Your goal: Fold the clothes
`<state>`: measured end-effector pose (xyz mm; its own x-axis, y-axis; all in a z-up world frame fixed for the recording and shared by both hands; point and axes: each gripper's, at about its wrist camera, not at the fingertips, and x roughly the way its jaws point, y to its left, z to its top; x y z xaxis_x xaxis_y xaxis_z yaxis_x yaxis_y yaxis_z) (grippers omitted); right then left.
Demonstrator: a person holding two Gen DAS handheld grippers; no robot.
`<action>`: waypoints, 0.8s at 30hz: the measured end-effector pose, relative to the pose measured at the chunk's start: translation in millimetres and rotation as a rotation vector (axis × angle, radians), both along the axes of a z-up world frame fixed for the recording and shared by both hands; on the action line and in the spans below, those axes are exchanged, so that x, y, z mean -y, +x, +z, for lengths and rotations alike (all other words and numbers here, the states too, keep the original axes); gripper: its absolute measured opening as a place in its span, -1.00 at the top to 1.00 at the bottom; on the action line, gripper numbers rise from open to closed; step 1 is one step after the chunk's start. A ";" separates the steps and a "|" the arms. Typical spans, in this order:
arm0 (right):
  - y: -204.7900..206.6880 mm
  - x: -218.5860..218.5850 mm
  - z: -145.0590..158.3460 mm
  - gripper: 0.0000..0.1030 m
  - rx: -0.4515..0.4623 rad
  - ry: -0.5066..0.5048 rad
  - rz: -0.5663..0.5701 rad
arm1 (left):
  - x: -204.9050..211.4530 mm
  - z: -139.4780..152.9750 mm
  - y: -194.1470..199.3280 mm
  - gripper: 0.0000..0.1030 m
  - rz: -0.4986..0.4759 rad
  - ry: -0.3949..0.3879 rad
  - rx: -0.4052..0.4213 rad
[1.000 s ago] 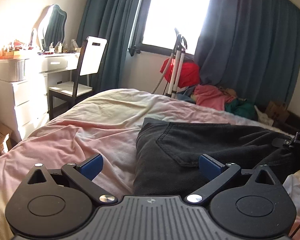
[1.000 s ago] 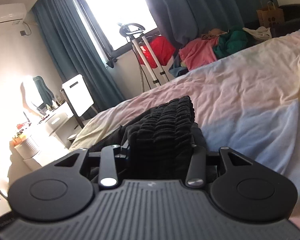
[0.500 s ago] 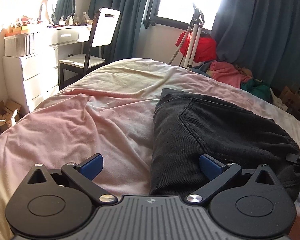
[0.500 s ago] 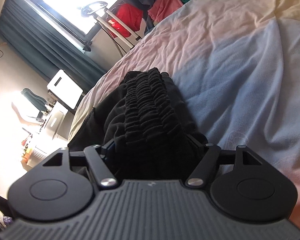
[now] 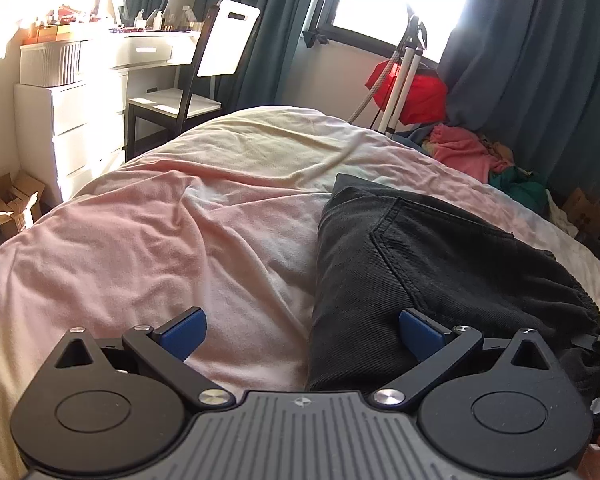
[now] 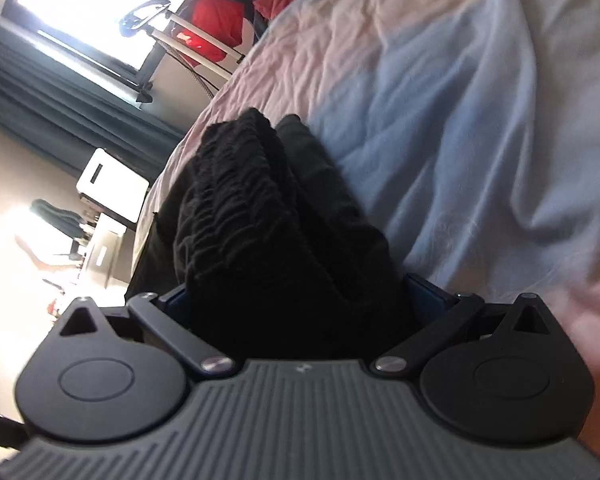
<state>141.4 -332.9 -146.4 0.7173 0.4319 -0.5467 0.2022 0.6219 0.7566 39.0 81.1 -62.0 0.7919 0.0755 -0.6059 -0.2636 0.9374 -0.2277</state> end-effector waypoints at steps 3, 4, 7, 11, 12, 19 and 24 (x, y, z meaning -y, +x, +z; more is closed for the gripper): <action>5.7 -3.3 -4.7 -1.00 0.014 0.043 0.005 | 0.3 -0.3 -0.1 -1.00 0.003 0.000 -0.001; 5.7 -5.2 -1.9 -1.00 0.026 0.054 0.008 | 0.0 -0.3 -0.2 -1.00 0.006 0.000 -0.003; -5.9 -13.0 21.0 -1.00 0.175 0.105 0.062 | -4.6 -1.8 0.3 -1.00 0.027 -0.039 -0.013; -12.0 -19.8 32.1 -1.00 0.233 0.091 0.083 | -23.4 -8.8 3.1 -0.99 0.045 -0.215 -0.036; -10.6 -20.0 26.6 -1.00 0.201 0.081 0.074 | -28.0 -10.3 3.4 -0.99 0.041 -0.255 -0.039; -6.6 -22.4 13.4 -0.38 0.088 0.016 0.028 | -63.4 -11.4 18.4 -0.99 0.003 -0.580 0.011; -15.3 -19.7 24.9 -0.18 0.136 0.016 0.007 | -66.7 -8.1 79.2 -0.99 -0.149 -0.554 -0.118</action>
<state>126.1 -313.2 -121.5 0.7813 0.4453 -0.4375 0.0923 0.6108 0.7864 118.2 147.8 -70.1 0.6943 -0.3847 -0.6082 -0.1913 0.7160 -0.6713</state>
